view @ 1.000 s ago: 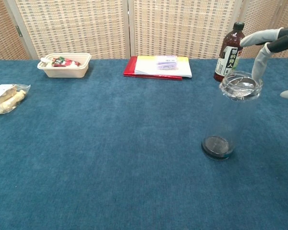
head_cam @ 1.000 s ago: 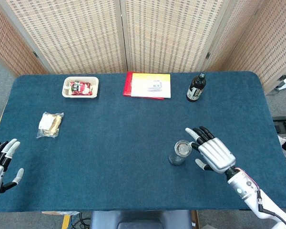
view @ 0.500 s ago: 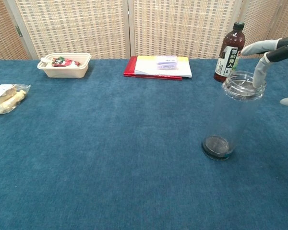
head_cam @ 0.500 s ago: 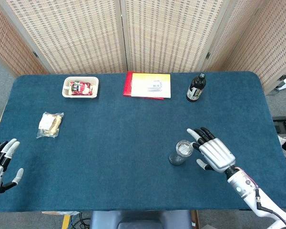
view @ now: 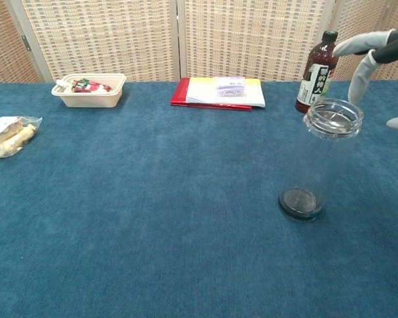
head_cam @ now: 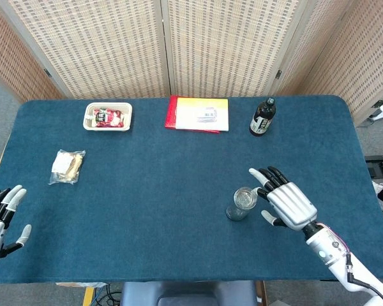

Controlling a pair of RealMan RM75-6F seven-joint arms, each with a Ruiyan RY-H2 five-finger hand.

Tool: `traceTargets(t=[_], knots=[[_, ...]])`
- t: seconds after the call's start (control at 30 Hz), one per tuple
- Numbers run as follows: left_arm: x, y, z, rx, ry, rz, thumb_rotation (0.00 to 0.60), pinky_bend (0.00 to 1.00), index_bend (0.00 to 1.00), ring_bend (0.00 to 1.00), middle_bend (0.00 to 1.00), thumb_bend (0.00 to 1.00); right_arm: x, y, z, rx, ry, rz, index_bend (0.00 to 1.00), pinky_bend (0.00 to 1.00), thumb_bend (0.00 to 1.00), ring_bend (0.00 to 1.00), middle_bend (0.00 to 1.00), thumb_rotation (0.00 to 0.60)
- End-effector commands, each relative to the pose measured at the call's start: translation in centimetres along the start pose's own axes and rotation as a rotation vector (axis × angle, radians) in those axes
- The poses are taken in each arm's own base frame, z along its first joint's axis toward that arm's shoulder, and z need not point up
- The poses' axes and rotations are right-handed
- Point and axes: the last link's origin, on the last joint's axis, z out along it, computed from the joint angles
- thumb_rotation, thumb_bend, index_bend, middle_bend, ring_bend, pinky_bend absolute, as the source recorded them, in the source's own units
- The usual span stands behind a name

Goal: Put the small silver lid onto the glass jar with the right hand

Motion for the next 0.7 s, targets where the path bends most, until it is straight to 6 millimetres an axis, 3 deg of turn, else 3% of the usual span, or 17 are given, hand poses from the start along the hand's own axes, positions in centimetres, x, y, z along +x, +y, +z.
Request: traceTargets(t=[0.03,0.2,0.37,0.47,0.7], knots=[[-0.1,0.0,0.0,0.001,-0.002,0.002,0.600,0.00,0.00,0.00,0.05,0.39,0.9,-0.1,-0.7,0.004,0.027,0.020,0.37,0.00,0.36,0.00,0.00,0.600],[-0.2,0.1,0.1,0.003,-0.003,0.013,0.600,0.00,0.00,0.00,0.05,0.39,1.0,0.9,-2.5,-0.019,0.075,0.040,0.33,0.00,0.36,0.00,0.00,0.600],[-0.4,0.1,0.2,0.006,-0.011,0.023,0.600,0.00,0.00,0.00,0.05,0.39,-0.4,3.1,-5.1,-0.071,0.159,0.059,0.11,0.00,0.34,0.00,0.00,0.600],[-0.7,0.1,0.4,0.012,-0.019,0.028,0.600,0.00,0.00,0.00,0.05,0.39,-2.0,4.8,-7.3,-0.116,0.219,0.061,0.03,0.00,0.33,0.00,0.00,0.600],[-1.7,0.3,1.2,0.018,-0.051,0.048,0.600,0.00,0.00,0.00,0.05,0.39,-5.6,7.7,-11.4,-0.241,0.281,0.032,0.01,0.00,0.33,0.00,0.00,0.600]])
